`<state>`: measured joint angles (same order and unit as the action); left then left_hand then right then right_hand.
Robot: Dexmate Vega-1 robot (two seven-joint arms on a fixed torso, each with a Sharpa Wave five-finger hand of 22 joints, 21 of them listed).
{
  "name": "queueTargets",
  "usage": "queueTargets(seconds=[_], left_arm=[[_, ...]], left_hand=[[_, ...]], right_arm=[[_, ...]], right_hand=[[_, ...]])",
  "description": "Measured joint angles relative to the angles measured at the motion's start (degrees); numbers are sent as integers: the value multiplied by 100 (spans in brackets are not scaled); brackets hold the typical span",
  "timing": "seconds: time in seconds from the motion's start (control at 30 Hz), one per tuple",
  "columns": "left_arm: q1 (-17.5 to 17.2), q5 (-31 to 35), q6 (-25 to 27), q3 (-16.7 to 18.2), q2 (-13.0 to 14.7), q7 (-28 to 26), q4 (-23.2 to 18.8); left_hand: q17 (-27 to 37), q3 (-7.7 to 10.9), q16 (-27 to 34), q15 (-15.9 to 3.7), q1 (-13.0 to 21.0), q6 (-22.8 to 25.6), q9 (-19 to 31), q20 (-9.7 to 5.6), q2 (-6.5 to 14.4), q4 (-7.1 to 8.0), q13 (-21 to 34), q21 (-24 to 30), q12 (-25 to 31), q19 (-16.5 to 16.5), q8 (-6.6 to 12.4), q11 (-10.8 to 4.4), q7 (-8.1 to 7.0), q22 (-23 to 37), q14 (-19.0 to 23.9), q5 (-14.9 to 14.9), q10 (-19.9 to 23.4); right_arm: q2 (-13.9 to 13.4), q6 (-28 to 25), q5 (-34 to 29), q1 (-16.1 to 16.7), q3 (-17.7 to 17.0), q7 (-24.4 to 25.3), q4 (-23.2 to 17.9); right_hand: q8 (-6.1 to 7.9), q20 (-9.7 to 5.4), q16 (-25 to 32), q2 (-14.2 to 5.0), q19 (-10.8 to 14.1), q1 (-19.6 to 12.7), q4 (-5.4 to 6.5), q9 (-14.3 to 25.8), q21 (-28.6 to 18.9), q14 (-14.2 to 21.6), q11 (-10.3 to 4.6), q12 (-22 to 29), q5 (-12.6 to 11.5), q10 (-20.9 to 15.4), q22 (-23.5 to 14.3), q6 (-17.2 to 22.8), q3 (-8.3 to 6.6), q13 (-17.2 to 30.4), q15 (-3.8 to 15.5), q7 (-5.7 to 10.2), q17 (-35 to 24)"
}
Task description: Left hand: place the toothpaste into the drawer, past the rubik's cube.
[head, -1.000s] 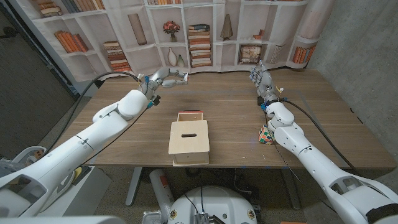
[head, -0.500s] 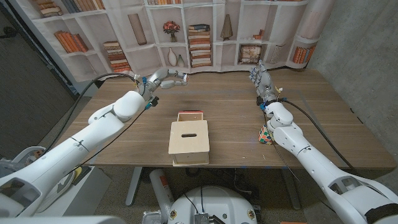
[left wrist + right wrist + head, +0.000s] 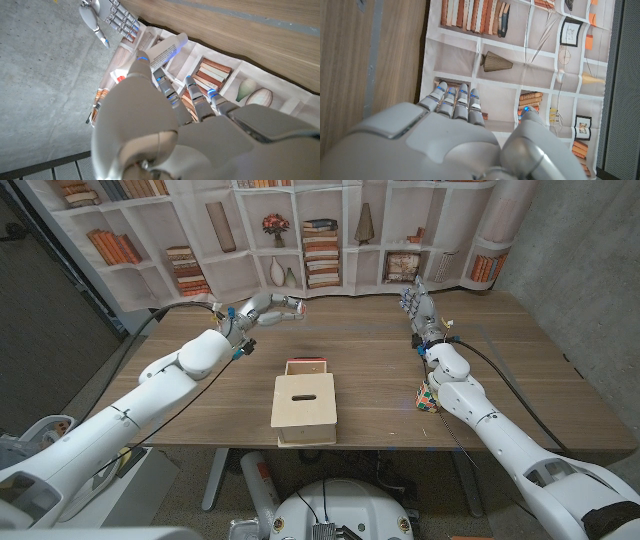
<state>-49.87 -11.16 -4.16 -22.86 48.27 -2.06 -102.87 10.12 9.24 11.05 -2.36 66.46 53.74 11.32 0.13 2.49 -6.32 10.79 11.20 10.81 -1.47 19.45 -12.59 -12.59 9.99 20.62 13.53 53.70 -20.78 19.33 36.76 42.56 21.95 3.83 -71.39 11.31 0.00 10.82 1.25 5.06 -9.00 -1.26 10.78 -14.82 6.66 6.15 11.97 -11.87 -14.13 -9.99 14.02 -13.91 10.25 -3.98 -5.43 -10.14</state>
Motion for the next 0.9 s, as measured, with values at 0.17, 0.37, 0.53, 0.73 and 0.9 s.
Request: queueTargets(seconds=[0.17, 0.37, 0.53, 0.73, 0.9], left_arm=[[-89, -262, -250, 86, -32, 167, 143], [-143, -398, -354, 119, -18, 255, 149], [-164, -473, -378, 129, 0, 313, 138], [-213, -538, -375, 136, 73, 396, 30], [-264, -556, -319, 140, 121, 415, -72]], left_hand=[[0, 0, 0, -3, 0, 32, -2, 20, 0, 0, 0, 0, 0, 20, 0, -22, -32, 0, 3, 0, 23], [1, 0, 0, -31, 0, 63, 2, 20, 0, 0, -1, 0, 0, 20, -1, -1, -1, 0, 31, -20, 62], [1, 0, 0, -31, 0, 63, 2, 61, 0, 0, -1, 0, 0, 20, -1, -1, -1, 0, 31, -40, 62], [1, 0, 0, -31, 0, 63, -10, 81, 0, 0, -1, 0, 0, -1, -1, -1, -1, 0, 31, -40, 62], [1, 0, 0, -31, 0, 63, -15, 80, 0, 0, -1, 0, 0, 0, -1, -1, -1, 0, 31, -61, 62]], right_arm=[[11, 11, 7, -30, 10, -41, 45], [17, 16, -11, -53, 26, -43, 73], [19, 17, -40, -65, 33, -37, 81], [20, 17, -57, -70, 40, -24, 83], [20, 17, -63, -71, 42, -14, 83]], right_hand=[[0, 0, 0, 0, 0, 0, 0, 0, 0, 0, 0, 0, 0, 0, 0, 0, 0, 0, 0, 0, 0], [0, 0, 0, -23, 0, 23, 0, 0, 21, 0, 0, 0, 0, 0, 0, 0, 0, 0, 0, 0, 0], [0, 0, 0, -76, 0, 76, 0, 0, 21, 0, 0, 0, 0, 0, 0, 0, 0, 0, 0, 0, 0], [0, 0, 0, -76, 0, 76, 0, 0, 43, 0, 0, 0, 0, 0, 0, 0, 0, 0, 0, 0, 0], [0, 0, 0, -76, 0, 76, 0, 0, 43, 0, 0, 0, 0, 0, 0, 0, 0, 0, 0, 0, 0]])
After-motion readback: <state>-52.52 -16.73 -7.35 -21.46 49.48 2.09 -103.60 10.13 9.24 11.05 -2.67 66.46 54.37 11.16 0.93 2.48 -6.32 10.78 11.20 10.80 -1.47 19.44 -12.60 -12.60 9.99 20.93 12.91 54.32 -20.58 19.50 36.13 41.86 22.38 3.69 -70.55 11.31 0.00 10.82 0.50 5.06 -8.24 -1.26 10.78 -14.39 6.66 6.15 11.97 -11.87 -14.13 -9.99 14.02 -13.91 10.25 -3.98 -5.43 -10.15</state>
